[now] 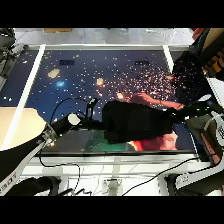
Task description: Fold the clothes and pants, and hang the long-sleeved shirts on hangers.
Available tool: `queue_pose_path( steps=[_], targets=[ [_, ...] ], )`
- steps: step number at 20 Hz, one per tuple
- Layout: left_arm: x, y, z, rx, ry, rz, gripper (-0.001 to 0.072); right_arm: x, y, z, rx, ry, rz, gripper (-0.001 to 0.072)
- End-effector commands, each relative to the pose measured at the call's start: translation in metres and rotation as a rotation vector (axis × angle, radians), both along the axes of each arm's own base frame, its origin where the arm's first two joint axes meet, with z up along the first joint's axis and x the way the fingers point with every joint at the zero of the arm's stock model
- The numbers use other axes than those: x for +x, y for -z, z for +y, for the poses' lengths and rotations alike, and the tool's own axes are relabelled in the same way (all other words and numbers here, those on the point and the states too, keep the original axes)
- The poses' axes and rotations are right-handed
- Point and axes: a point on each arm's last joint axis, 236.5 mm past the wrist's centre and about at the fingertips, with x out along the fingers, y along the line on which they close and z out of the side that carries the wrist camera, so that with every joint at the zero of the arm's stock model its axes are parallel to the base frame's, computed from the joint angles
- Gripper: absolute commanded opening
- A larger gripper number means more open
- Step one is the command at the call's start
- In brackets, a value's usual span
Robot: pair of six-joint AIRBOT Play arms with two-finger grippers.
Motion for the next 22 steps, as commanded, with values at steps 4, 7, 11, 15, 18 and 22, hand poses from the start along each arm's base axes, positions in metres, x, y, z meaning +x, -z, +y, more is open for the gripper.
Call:
queue_pose_path(
  steps=[4,7,11,15,18,22],
  targets=[
    [0.037,-0.002,0.016,0.072,-0.049,-0.172,0.0701,0.016,-0.014,0.101,0.144,-0.229,-0.161,0.0063],
    [0.051,-0.011,0.030,0.146,0.001,-0.265,0.0697,0.034,-0.036,0.135,0.135,-0.258,-0.256,0.0038],
    [0.092,-0.093,0.082,0.213,-0.030,-0.477,0.0317,0.095,-0.129,0.122,0.009,-0.097,-0.500,0.0038],
    [0.110,-0.194,0.182,0.378,-0.172,-0.753,0.0038,0.113,-0.247,0.030,-0.291,0.135,-0.707,0.0038],
    [0.097,-0.255,0.245,0.470,-0.306,-0.892,0.0039,0.076,-0.311,-0.061,-0.545,0.363,-0.750,0.0038],
    [0.072,-0.302,0.285,0.502,-0.431,-0.987,0.0039,-0.020,-0.335,-0.181,-0.808,0.786,-0.550,0.0038]
  ],
)
